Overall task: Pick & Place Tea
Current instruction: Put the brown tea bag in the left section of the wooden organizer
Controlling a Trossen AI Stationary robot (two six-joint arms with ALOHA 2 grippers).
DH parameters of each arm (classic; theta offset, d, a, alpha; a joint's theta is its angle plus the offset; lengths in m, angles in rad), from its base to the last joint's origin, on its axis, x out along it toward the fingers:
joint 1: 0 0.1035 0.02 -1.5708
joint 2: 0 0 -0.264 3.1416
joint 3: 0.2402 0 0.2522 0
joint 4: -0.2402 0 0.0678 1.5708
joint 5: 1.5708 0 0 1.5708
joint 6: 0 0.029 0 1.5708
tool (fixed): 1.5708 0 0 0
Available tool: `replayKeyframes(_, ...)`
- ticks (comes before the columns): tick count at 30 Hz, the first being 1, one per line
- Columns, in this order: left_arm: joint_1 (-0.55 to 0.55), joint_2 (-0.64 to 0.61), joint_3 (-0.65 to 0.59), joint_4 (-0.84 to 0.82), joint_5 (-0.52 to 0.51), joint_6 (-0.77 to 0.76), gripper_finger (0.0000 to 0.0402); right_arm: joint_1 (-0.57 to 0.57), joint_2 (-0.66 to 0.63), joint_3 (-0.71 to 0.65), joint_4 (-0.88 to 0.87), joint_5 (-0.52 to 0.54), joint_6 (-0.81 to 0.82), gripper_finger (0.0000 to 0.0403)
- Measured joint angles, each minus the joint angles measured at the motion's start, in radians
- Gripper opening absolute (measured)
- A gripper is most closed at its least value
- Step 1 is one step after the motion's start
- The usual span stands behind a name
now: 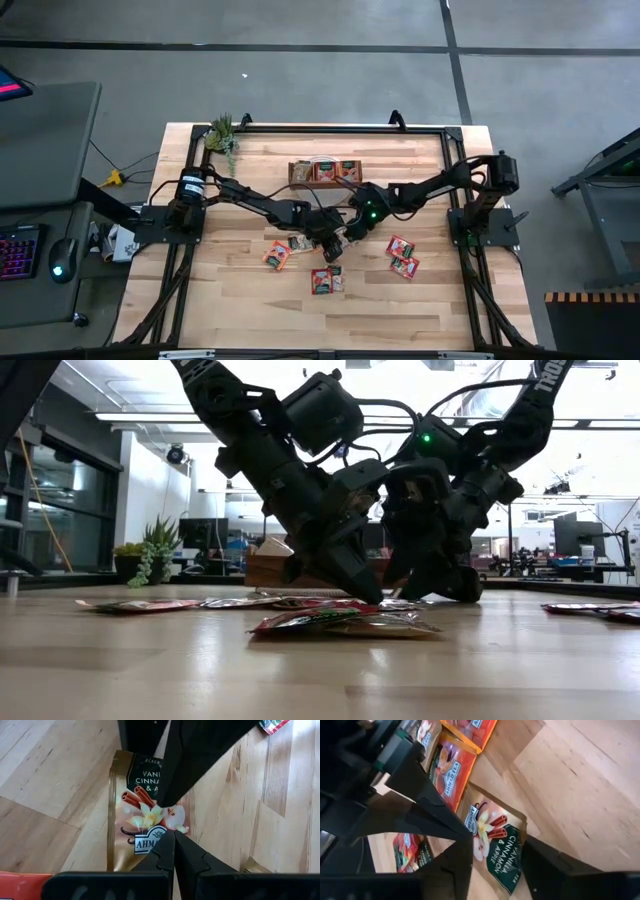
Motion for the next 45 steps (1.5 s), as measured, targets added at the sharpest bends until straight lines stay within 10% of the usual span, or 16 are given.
replayKeyframes(10, 0.0, 0.0, 0.0, 0.0, 0.005, 0.003, 0.0, 0.003, 0.0, -0.001, -0.012, 0.009, -0.047, 0.0008)
replayKeyframes(26, 0.001, 0.007, 0.057, 0.011, 0.051, 0.124, 0.0051, 0.005, -0.134, -0.005, -0.097, 0.056, -0.101, 0.0001)
replayKeyframes(36, 0.023, 0.008, 0.316, -0.33, 0.099, 0.243, 0.0197, 0.004, -0.304, -0.004, -0.302, 0.113, -0.189, 0.0)
replayKeyframes(45, 0.084, -0.041, 0.541, -0.653, -0.011, 0.388, 0.0196, 0.003, -0.483, -0.003, -0.477, 0.176, -0.269, 0.0)
